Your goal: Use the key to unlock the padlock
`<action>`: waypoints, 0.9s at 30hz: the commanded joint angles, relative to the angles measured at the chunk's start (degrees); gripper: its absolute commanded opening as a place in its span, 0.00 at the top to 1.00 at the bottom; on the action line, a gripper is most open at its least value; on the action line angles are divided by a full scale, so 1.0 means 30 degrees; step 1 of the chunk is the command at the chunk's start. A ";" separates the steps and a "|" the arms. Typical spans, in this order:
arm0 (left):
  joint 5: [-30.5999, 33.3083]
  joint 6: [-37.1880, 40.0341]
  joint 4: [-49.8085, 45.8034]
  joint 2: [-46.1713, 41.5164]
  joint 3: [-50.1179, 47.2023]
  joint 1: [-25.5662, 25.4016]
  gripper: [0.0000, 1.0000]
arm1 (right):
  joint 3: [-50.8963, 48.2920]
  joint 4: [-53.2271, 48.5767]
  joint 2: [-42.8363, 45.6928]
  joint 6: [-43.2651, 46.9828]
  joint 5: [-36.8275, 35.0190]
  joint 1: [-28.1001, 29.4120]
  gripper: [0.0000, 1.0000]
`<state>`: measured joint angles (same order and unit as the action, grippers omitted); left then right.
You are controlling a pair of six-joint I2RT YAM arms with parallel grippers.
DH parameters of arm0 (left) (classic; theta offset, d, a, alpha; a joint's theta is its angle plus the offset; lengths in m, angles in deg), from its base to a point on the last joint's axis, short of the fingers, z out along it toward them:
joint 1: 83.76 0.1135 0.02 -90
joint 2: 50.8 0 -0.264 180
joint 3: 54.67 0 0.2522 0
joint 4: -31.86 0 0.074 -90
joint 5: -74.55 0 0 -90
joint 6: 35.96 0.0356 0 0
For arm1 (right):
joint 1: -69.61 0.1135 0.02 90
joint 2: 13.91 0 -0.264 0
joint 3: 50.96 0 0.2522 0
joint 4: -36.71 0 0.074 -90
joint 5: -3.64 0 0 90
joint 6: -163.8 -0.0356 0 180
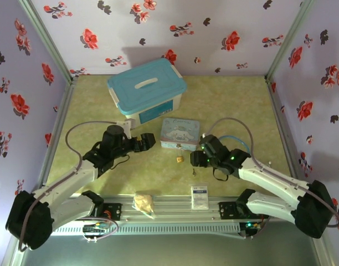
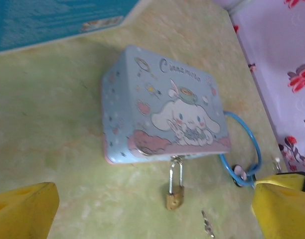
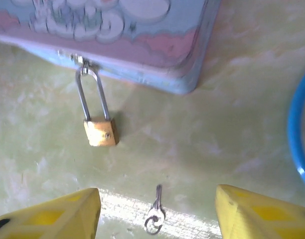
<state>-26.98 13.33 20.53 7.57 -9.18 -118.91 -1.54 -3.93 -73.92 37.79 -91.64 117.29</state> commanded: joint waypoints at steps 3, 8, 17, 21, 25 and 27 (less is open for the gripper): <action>0.0826 -0.0937 -0.0910 0.1036 0.1142 -0.1887 0.00 | -0.0900 0.0706 -0.1624 -0.3116 -0.1445 0.2505 0.40; 0.1117 -0.1888 -0.0120 0.1125 0.0459 -0.3091 0.00 | -0.0729 0.0991 -0.3232 -0.3951 -0.2378 0.4211 0.41; 0.1206 -0.2042 -0.0055 0.1277 0.0390 -0.3600 0.00 | -0.1005 0.1208 -0.4206 -0.4392 -0.3380 0.4649 0.49; 0.1220 -0.2089 -0.0046 0.1617 0.0541 -0.3712 0.00 | -0.0842 0.1137 -0.4881 -0.4052 -0.3402 0.4644 0.53; 0.1222 -0.2165 0.0061 0.1910 0.0795 -0.3893 0.00 | -0.0668 0.1034 -0.5190 -0.4081 -0.3259 0.4659 0.57; 0.1215 -0.2163 0.0111 0.1987 0.0835 -0.3980 0.00 | -0.0637 0.0928 -0.5291 -0.4125 -0.3299 0.4651 0.59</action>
<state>-24.00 7.56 19.97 13.23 -7.57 -130.17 -3.95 -0.74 -89.42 25.94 -99.92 130.80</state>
